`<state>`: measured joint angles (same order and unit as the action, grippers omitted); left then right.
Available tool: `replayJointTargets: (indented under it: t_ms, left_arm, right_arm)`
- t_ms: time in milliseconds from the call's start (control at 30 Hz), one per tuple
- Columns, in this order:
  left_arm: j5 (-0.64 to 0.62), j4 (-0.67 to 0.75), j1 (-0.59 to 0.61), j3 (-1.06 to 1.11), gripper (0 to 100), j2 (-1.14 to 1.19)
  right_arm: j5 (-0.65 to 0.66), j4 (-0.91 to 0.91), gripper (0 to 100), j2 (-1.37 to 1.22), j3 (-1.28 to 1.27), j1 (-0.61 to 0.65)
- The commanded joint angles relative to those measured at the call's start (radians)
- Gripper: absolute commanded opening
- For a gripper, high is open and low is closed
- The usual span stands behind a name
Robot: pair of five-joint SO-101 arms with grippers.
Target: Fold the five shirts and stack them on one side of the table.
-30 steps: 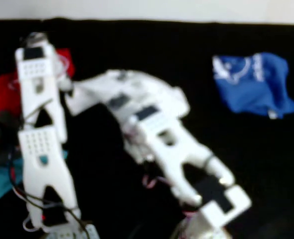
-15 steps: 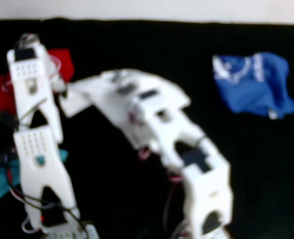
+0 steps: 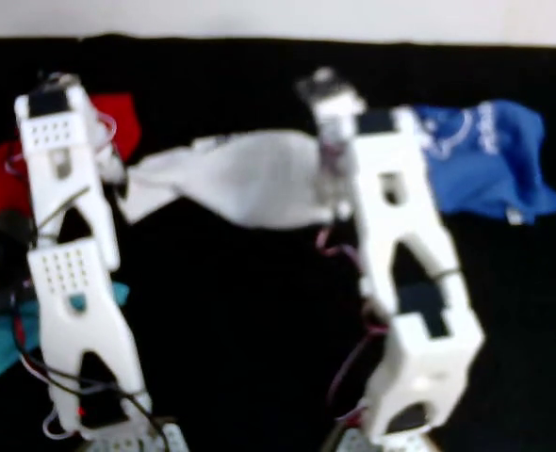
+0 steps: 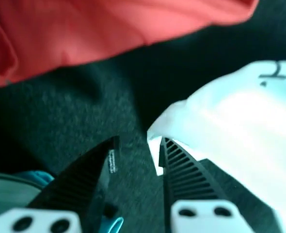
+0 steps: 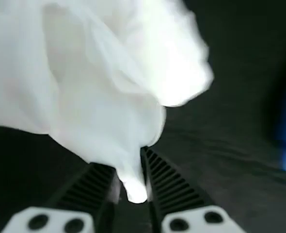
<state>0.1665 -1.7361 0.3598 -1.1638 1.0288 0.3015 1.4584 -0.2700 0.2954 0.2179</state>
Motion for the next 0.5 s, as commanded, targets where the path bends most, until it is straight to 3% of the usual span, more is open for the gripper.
replayJointTargets:
  t_ms: [0,267,467]
  left_arm:
    - [-0.005,-0.028,-0.019,-0.004,14,-0.082]
    - [-0.006,-0.032,-0.022,0.015,14,-0.340]
    - [-0.006,-0.032,-0.024,0.272,14,-0.656]
  right_arm:
    - [0.017,0.036,0.6,0.120,0.130,-0.076]
    - [0.094,0.168,0.6,0.220,0.367,-0.131]
    - [0.160,0.297,0.6,0.317,0.552,-0.130]
